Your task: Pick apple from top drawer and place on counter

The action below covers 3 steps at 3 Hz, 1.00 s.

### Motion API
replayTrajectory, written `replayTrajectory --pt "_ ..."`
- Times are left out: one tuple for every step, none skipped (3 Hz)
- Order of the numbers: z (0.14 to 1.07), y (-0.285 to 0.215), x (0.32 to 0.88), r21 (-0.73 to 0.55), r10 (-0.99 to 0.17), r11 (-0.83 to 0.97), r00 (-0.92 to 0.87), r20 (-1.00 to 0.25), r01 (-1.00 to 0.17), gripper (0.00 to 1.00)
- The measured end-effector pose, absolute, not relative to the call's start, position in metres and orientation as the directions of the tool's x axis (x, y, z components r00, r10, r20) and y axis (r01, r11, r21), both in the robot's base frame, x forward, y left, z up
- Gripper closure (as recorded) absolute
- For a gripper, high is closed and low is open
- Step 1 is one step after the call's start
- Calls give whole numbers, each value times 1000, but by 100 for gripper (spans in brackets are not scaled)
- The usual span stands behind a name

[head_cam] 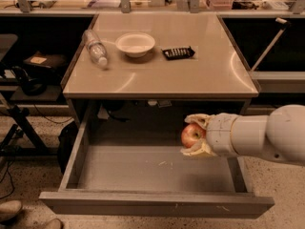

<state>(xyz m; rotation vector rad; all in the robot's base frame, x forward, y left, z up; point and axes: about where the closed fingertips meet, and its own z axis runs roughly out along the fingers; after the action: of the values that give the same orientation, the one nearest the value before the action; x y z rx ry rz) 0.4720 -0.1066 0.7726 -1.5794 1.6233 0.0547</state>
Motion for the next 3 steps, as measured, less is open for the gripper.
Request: replayTrajectory --pt "882 -120 454 -633 -795 211 245 -554 -745 100" --pt "905 -137 452 -657 -797 246 236 -555 -713 100" --pt "904 -136 451 -656 -798 242 238 -554 -715 100"
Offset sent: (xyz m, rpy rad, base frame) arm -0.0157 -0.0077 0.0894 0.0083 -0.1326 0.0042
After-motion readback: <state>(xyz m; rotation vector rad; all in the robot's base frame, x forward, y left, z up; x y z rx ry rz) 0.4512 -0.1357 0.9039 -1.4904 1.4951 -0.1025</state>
